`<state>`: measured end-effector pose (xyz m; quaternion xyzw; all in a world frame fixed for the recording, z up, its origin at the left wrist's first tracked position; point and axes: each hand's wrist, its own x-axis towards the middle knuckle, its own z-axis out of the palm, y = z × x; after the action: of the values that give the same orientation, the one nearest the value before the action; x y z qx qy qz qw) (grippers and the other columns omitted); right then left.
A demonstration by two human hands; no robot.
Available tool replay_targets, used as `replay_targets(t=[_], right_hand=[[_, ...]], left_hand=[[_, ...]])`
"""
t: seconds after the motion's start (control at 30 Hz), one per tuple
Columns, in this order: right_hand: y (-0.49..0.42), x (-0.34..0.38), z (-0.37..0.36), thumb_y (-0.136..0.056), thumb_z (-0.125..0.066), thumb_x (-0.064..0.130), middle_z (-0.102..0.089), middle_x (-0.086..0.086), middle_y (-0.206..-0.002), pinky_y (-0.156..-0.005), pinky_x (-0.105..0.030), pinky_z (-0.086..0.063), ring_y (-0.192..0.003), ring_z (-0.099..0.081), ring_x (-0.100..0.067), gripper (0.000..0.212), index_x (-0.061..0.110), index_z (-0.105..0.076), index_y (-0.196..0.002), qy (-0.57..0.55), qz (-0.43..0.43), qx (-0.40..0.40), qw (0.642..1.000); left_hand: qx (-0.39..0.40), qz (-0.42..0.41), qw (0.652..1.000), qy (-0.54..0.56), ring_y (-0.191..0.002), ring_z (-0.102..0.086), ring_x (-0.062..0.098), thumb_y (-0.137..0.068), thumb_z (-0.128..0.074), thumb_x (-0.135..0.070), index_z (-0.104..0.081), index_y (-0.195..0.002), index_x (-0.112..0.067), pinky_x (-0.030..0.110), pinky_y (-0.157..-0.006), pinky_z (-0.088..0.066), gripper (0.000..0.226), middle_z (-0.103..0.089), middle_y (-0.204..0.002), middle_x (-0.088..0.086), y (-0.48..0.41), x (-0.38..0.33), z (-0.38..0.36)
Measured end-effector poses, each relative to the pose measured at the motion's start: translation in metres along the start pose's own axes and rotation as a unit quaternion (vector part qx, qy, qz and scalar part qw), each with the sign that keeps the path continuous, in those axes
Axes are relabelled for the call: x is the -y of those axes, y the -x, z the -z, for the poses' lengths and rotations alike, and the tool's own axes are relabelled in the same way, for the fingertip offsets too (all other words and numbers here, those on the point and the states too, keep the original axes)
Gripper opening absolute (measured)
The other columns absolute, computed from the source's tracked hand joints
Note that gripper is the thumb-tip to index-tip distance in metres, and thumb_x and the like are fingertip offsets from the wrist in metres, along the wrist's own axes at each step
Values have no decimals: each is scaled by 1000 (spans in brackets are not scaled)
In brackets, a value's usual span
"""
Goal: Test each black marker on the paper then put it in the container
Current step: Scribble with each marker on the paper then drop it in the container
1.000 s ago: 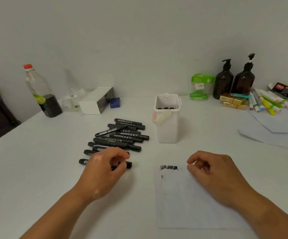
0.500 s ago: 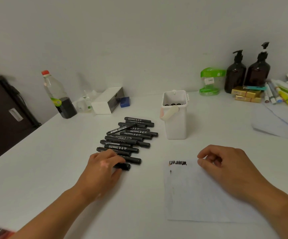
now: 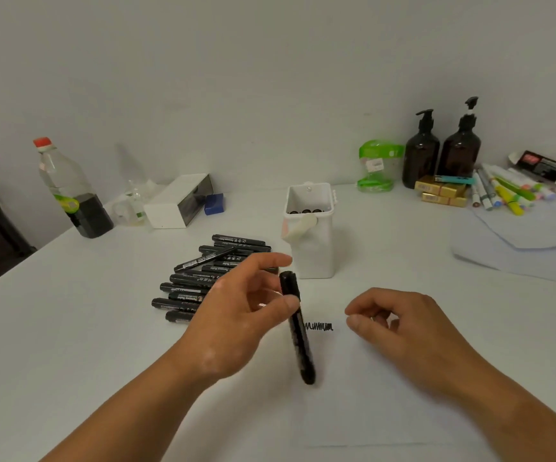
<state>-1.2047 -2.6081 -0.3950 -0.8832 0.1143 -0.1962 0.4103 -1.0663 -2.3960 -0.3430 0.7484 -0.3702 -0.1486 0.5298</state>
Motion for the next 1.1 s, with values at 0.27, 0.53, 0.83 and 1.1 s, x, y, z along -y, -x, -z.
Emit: replay_targets(t=[0.27,0.53,0.83,1.1], right_hand=[[-4,-3,6,-85,-63,61,-73,12,-89,-80,-43,-55,-82,-66,-19,29,47,-65,-110,-72,-32,40,996],[-10,-4,10,-86,-79,27,-74,3,-77,-58,-14,-46,-58,-60,-5,12,38,-76,-88,-165,-81,-50,982],[-6,15,-8,-80,-73,30,-72,-4,-75,-53,-24,-47,-59,-59,-12,13,28,-73,-93,-296,-87,13,951],[-5,16,-19,-76,-73,43,-64,-5,-65,-51,-26,-45,-56,-55,-17,24,23,-71,-89,-330,-87,20,940]], left_hand=[[48,11,978,200,-93,-70,21,-82,-69,-9,-70,-98,-16,34,-87,-56,17,-73,-102,8,-36,13,-28],[42,-99,982,-157,-96,-64,1,-94,-62,-9,-67,-116,-31,11,-82,-47,31,-70,-100,-21,-29,36,-39],[100,-180,951,-231,-82,-55,11,-104,-38,-36,-59,-113,-21,18,-72,-40,27,-63,-95,-7,-21,35,-51],[99,-201,951,-212,-70,-55,8,-103,-38,-42,-57,-103,-23,19,-62,-42,26,-62,-83,-12,-18,37,-55]])
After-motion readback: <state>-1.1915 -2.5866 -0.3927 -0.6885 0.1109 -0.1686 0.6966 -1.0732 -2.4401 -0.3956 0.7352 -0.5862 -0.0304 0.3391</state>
